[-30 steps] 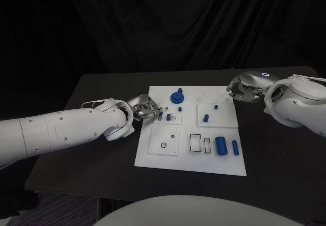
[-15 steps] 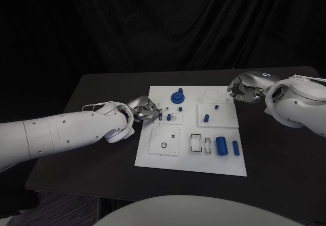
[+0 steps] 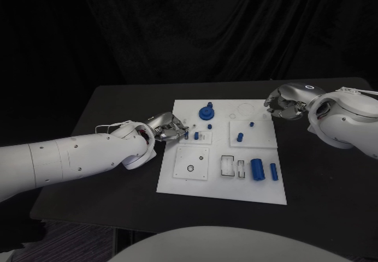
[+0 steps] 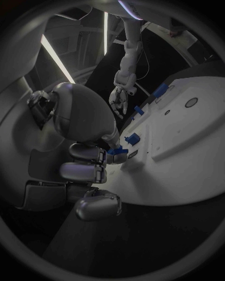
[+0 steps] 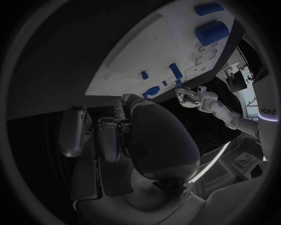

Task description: Assemble the parts on the task board

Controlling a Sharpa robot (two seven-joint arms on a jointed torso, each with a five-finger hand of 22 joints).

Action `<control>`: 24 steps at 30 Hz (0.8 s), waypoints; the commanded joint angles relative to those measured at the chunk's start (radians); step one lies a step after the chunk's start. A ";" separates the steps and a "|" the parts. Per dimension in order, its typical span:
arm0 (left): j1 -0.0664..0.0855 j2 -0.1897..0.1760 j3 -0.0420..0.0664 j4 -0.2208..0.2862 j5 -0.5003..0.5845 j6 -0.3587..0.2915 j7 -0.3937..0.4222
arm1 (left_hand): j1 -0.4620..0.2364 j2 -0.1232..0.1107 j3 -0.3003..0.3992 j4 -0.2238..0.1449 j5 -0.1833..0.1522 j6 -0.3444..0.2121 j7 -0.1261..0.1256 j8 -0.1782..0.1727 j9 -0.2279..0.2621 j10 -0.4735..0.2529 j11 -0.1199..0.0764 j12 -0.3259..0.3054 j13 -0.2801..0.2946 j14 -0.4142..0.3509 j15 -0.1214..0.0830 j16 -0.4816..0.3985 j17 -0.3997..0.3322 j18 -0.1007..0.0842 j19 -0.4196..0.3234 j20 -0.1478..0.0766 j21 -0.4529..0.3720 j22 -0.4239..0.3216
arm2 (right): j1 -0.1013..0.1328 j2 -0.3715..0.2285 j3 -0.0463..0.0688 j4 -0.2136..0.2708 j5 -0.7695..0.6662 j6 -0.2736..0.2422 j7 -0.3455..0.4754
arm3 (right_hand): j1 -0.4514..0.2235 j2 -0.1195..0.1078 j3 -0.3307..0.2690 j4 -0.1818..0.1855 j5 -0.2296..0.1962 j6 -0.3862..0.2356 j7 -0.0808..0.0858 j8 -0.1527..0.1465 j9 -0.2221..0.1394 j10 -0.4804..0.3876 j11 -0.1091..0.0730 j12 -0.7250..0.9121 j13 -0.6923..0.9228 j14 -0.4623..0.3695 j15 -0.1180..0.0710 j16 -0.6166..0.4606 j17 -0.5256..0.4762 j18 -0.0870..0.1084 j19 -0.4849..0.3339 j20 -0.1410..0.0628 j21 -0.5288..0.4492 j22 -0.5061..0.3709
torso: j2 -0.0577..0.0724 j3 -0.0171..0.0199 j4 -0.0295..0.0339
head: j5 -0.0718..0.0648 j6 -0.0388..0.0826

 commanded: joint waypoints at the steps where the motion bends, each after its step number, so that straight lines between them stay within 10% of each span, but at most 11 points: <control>1: -0.005 0.001 0.001 -0.001 -0.033 -0.020 0.042 | -0.006 -0.003 0.001 0.007 -0.006 0.006 0.003 0.007 0.002 0.027 0.004 -0.001 0.217 0.106 0.004 0.003 0.263 0.015 0.000 0.001 -0.002 0.142 | -0.002 -0.001 0.001 0.002 -0.003 0.008 -0.017 | -0.004 0.000 0.006 0.002 0.003 -0.001 -0.004 0.004 -0.001 0.053 0.003 -0.007 0.207 0.085 0.003 -0.006 0.221 0.013 -0.007 0.001 -0.008 0.172 | 0.000 0.0005 0.0006 | 0.000 0.000; 18: -0.036 0.006 0.001 -0.017 -0.037 -0.030 0.059 | -0.012 -0.005 -0.005 0.018 -0.013 0.000 0.004 0.006 0.001 0.023 0.005 -0.005 0.215 0.106 0.005 0.003 0.263 0.016 -0.002 0.001 -0.006 0.141 | -0.003 -0.004 0.001 0.002 -0.003 0.013 -0.019 | -0.004 0.000 0.007 0.002 0.003 -0.001 -0.004 0.005 -0.001 0.052 0.003 -0.008 0.206 0.085 0.003 -0.006 0.221 0.013 -0.008 0.001 -0.010 0.172 | 0.000 -0.0006 0.0007 | -0.002 0.000; 24: -0.046 0.007 0.001 -0.022 -0.037 -0.038 0.070 | -0.035 0.001 -0.023 0.033 -0.070 -0.004 0.007 0.005 -0.004 0.020 0.008 -0.007 0.214 0.106 0.007 0.003 0.263 0.016 -0.002 0.003 -0.010 0.144 | -0.003 -0.004 0.001 0.002 -0.003 0.014 -0.019 | -0.005 0.000 0.007 0.002 0.003 0.000 -0.004 0.006 -0.002 0.050 0.003 -0.009 0.204 0.085 0.003 -0.007 0.220 0.014 -0.009 0.001 -0.012 0.171 | 0.000 -0.0006 -0.0005 | -0.001 0.000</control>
